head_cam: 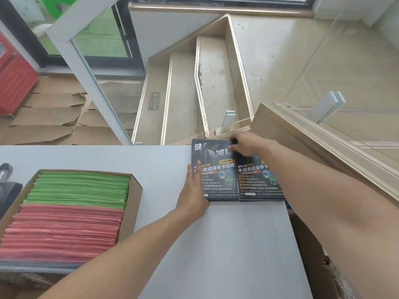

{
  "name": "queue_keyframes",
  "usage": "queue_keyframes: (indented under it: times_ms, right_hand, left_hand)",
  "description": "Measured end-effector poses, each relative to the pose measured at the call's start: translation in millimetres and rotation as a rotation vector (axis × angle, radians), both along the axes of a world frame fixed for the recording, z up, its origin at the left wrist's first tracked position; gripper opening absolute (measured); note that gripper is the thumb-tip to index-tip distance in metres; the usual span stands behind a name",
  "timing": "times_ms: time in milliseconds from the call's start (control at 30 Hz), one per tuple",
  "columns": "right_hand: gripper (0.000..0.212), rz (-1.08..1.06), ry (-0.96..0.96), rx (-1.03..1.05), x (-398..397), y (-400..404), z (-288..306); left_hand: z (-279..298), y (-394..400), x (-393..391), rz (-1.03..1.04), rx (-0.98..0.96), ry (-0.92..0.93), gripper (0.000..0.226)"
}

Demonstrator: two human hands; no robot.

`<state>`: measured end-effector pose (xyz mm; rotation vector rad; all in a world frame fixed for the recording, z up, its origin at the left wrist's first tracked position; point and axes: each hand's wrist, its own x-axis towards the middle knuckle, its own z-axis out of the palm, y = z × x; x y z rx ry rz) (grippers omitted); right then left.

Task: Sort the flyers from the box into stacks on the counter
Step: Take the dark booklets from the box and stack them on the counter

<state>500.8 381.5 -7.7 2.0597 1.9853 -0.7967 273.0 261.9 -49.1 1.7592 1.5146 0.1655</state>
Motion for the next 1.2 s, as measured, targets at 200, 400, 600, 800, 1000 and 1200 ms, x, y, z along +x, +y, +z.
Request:
queue_keyframes:
  times_ms: [200, 400, 600, 800, 1000, 1200]
  right_hand:
    - [0.038, -0.025, -0.018, 0.013, -3, -3, -1]
    - [0.051, -0.118, 0.082, 0.333, -36, -32, 13]
    - [0.029, -0.116, 0.515, 0.564, -138, -108, 22]
    - [0.027, 0.205, 0.709, 0.615, -252, -200, 33]
    - [0.034, 0.488, 0.531, 0.611, -305, -249, 31]
    - [0.045, 0.607, 0.207, 0.666, -313, -266, 21]
  left_hand:
    - [-4, 0, 1, -0.013, 0.019, -0.006, 0.115]
    - [27, -14, -8, 0.053, -0.018, -0.086, 0.121]
    - [105, -66, -91, 0.384, 0.215, -0.542, 0.063]
    - [131, -125, -210, 0.665, 0.483, -0.397, 0.037]
    - [104, -171, -283, 0.463, 0.440, 0.006, 0.051]
    - [77, -191, -294, 0.161, 0.337, 0.310, 0.072]
